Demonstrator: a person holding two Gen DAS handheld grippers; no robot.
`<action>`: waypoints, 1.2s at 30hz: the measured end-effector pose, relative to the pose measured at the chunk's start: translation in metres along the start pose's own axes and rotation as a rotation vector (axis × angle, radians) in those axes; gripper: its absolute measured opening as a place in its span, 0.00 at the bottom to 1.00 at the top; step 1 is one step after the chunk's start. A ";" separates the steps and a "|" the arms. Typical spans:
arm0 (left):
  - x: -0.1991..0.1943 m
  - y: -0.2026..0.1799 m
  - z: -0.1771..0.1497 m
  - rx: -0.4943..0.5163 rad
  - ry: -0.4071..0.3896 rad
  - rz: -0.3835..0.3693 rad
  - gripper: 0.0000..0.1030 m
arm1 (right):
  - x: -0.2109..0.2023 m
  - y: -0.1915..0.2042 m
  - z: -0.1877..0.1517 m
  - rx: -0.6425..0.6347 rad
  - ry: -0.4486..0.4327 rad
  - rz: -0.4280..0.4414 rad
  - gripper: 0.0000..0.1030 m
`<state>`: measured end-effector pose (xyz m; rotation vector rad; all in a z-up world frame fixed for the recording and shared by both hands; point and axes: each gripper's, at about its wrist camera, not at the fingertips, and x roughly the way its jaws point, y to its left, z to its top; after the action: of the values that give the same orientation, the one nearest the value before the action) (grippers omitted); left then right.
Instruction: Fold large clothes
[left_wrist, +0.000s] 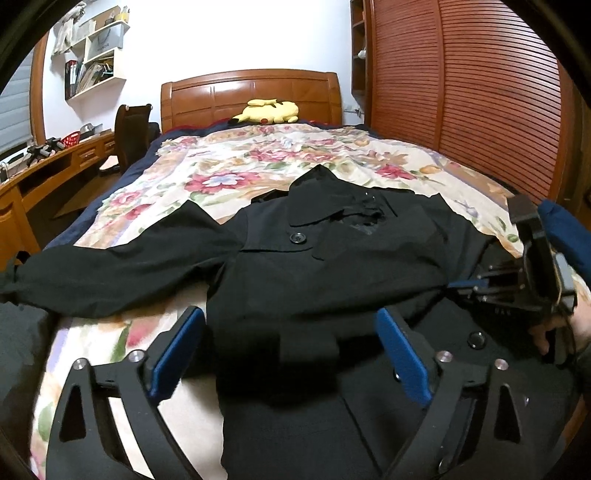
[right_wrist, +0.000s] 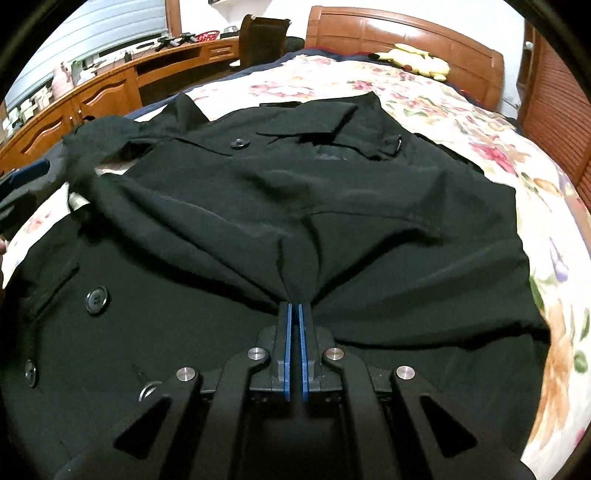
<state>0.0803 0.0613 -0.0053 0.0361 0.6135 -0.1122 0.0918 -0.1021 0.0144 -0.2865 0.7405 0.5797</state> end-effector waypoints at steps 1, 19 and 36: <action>0.003 -0.001 0.003 0.012 0.008 0.010 0.89 | 0.001 -0.001 -0.001 0.009 -0.009 0.003 0.03; 0.029 0.014 -0.024 0.073 0.226 0.149 0.87 | 0.010 -0.017 -0.007 0.111 -0.055 0.098 0.05; 0.004 0.038 -0.042 -0.043 0.188 0.027 0.87 | -0.025 0.042 0.001 0.150 -0.101 0.031 0.70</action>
<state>0.0642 0.1010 -0.0418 0.0128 0.8028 -0.0701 0.0525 -0.0774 0.0303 -0.1062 0.6879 0.5612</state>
